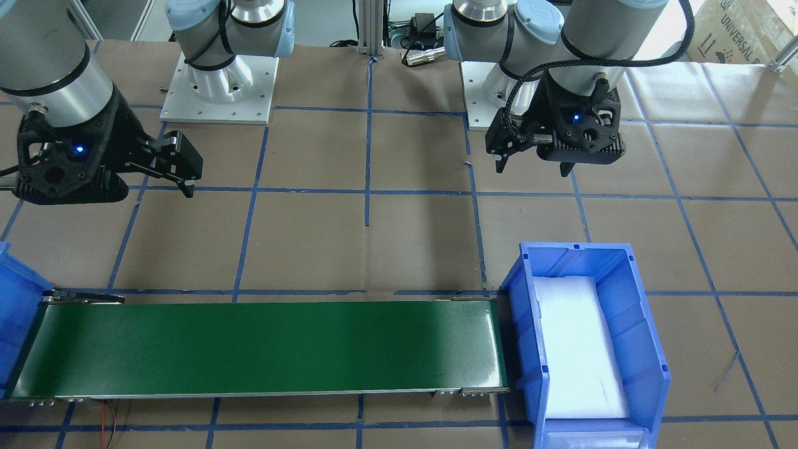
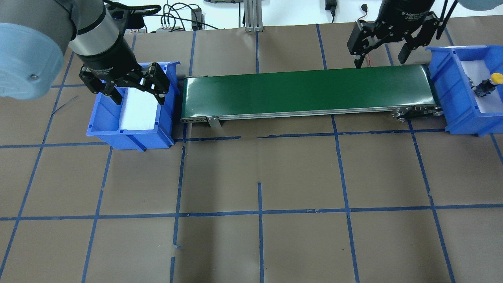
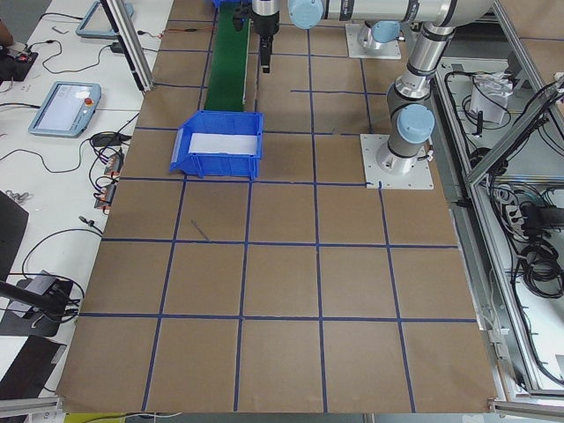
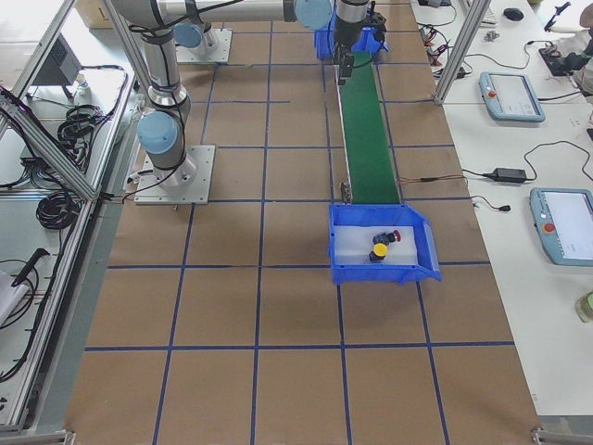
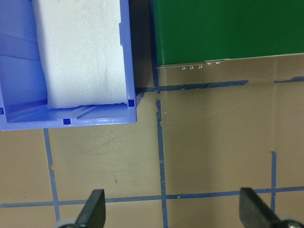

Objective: Transport two buttons from left to right

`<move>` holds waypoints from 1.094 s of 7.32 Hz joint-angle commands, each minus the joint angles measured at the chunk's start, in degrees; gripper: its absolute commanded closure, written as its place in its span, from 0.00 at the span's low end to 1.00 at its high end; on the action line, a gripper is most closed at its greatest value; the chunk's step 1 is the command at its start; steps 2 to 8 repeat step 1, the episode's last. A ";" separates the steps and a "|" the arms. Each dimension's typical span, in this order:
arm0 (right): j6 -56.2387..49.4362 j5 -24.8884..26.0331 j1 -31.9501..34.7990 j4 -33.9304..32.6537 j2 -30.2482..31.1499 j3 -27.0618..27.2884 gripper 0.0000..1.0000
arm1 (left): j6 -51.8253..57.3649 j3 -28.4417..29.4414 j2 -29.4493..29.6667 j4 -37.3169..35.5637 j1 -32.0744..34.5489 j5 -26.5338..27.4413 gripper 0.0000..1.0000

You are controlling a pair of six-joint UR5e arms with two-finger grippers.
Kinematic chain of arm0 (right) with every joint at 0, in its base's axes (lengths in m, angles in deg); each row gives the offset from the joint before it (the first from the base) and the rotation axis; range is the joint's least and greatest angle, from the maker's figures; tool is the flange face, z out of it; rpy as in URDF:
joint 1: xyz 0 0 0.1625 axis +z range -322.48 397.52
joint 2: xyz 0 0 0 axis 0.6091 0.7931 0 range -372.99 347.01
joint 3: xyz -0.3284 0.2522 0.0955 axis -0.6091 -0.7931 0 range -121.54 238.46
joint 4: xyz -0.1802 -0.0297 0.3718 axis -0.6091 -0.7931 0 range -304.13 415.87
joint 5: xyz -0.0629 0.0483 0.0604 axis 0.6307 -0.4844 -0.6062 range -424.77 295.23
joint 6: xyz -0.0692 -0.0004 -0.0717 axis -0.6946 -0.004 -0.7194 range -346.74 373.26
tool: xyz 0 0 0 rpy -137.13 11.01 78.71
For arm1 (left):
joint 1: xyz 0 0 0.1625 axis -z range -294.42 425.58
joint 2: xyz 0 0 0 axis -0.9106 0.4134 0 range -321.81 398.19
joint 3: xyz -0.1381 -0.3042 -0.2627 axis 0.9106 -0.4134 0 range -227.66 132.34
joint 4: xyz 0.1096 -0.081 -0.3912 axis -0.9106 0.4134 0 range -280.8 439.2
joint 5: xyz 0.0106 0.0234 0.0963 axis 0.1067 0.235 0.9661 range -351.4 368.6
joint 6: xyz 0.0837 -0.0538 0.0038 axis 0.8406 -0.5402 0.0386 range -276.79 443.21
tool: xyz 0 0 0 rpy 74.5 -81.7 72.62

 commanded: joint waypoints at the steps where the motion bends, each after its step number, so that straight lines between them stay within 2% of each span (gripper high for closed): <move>1: 0.03 0.19 -0.16 0.23 0.15 -0.23 0.00 | -0.05 0.17 0.08 0.00 -0.03 -0.06 0.00; 8: 0.03 0.19 -0.16 0.23 0.15 -0.23 0.00 | -0.05 0.17 0.08 0.00 -0.03 -0.06 0.00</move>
